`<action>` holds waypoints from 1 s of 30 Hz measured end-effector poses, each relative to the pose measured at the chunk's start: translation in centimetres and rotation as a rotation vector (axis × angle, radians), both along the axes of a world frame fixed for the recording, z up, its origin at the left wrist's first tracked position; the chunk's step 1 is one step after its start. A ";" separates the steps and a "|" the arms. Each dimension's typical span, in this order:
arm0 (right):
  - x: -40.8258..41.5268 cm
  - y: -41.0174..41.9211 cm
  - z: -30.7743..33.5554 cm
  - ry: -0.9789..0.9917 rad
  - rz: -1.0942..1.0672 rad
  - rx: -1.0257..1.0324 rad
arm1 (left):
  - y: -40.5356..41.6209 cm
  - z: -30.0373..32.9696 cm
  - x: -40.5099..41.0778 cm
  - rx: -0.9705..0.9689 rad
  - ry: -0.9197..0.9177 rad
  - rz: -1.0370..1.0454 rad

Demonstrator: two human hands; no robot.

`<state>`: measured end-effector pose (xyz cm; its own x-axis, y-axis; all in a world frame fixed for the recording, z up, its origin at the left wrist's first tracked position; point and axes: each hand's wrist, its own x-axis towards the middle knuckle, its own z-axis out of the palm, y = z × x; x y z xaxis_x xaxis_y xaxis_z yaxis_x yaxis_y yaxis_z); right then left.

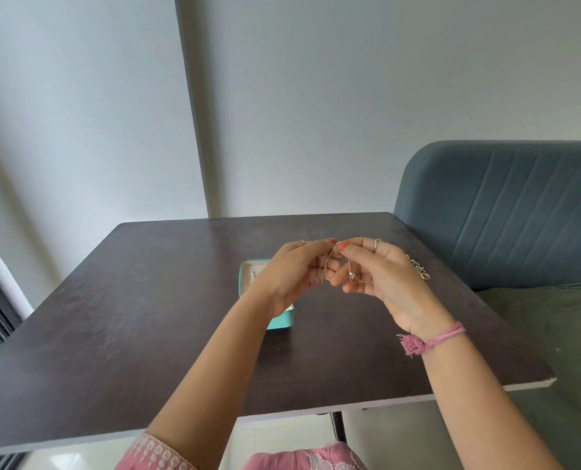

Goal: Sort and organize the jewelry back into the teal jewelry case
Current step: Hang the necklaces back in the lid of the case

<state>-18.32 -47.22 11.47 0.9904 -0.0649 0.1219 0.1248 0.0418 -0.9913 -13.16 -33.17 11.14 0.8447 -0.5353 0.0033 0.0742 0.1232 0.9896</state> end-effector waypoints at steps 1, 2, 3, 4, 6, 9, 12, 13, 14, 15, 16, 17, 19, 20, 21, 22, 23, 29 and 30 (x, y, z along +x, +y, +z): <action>0.0 0.3 -0.1 0.003 -0.006 0.035 | 0.0 -0.1 0.0 -0.006 0.050 -0.015; -0.1 0.5 -0.2 0.006 -0.012 0.065 | 0.0 -0.1 0.0 -0.025 0.112 -0.030; -0.1 0.8 -0.3 0.008 -0.020 0.093 | 0.0 -0.2 0.0 -0.051 0.174 -0.039; -0.1 1.1 -0.4 0.009 -0.029 0.122 | 0.0 -0.3 0.0 -0.077 0.221 -0.044; -0.1 1.5 -0.6 0.007 -0.039 0.198 | 0.1 -0.3 0.1 -0.136 0.275 -0.051; -0.4 2.0 -1.2 0.013 -0.038 0.288 | 0.5 0.0 0.1 -0.237 0.295 -0.044; -0.6 2.1 -2.0 0.055 -0.043 0.340 | 0.9 0.1 0.3 -0.280 0.274 -0.061; -0.7 2.0 -2.2 0.063 -0.039 0.355 | 1.0 0.0 0.3 -0.273 0.259 -0.077; -0.8 1.9 -2.2 0.069 -0.034 0.370 | 1.0 -0.1 0.4 -0.263 0.245 -0.093; -0.8 1.8 -2.1 0.075 -0.031 0.388 | 1.1 -0.2 0.5 -0.257 0.235 -0.109; -0.9 1.6 -2.1 0.083 -0.032 0.406 | 1.2 -0.2 0.5 -0.258 0.227 -0.124; -1.0 1.4 -2.0 0.090 -0.038 0.415 | 1.2 -0.2 0.5 -0.263 0.224 -0.138; -1.0 1.1 -2.0 0.105 -0.065 0.372 | 1.3 -0.2 0.5 -0.274 0.224 -0.157; -0.9 0.9 -2.0 0.112 -0.086 0.325 | 1.3 -0.2 0.4 -0.273 0.224 -0.164; -0.8 0.9 -2.0 0.115 -0.108 0.277 | 1.3 -0.2 0.3 -0.267 0.224 -0.169; -0.8 0.9 -1.9 0.115 -0.122 0.240 | 1.2 -0.2 0.2 -0.257 0.222 -0.172; -0.7 1.0 -1.8 0.113 -0.124 0.216 | 1.1 -0.1 0.1 -0.250 0.220 -0.173; 0.0 1.3 -1.2 0.073 -0.141 0.142 | 0.8 -0.1 -0.1 -0.246 0.234 -0.151; 0.1 1.3 -1.2 0.066 -0.154 0.129 | 0.8 -0.1 0.0 -0.235 0.227 -0.141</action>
<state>-18.22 -45.94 10.25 0.9733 -0.2266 0.0375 0.0740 0.1547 -0.9852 -13.20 -32.34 11.06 0.7557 -0.6537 -0.0392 0.3218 0.3185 0.8916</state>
